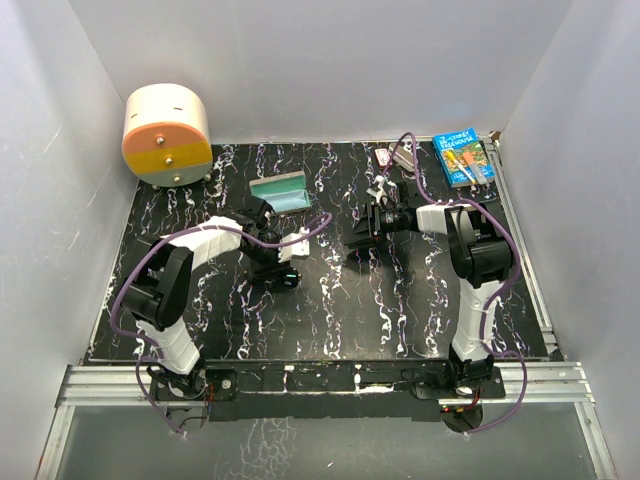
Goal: Organize the sunglasses
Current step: Pick up the sunglasses from the center of the board.
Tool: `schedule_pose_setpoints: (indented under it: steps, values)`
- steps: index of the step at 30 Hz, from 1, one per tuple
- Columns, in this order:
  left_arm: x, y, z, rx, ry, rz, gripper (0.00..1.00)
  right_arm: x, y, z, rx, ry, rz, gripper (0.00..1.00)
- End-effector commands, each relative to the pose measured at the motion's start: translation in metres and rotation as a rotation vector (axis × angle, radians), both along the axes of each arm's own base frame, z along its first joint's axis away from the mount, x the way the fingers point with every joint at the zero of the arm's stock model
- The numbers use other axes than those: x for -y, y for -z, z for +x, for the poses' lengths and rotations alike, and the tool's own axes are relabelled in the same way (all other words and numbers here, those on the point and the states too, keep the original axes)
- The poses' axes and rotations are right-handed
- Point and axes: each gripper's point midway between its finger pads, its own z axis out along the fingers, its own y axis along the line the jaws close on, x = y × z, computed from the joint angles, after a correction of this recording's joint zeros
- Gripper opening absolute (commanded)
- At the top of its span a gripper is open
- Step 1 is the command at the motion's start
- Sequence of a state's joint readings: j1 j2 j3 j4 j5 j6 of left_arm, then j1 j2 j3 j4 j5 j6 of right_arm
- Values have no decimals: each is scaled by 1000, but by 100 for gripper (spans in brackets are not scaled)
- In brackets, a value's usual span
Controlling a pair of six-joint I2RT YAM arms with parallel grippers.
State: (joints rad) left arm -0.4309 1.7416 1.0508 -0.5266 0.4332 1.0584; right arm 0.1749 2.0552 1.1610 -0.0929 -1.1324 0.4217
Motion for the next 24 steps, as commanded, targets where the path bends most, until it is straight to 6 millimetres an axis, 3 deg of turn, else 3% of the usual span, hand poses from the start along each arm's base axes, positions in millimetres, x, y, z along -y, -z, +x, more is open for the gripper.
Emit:
schedule_pose_setpoints:
  steps: [1,4,9,15,24]
  values:
    - [1,-3,5,9,-10,-7,27,-1,-5,5,67,-19,33,37]
    - [0,-3,8,10,-17,4,18,-1,-5,6,66,-19,34,37]
    - [1,-4,14,12,-29,16,13,0,-6,7,65,-17,35,36]
    - [6,-17,30,47,-38,11,0,1,-8,9,65,-13,38,35]
    - [13,-45,70,102,-65,-34,0,0,-9,9,60,-17,54,32]
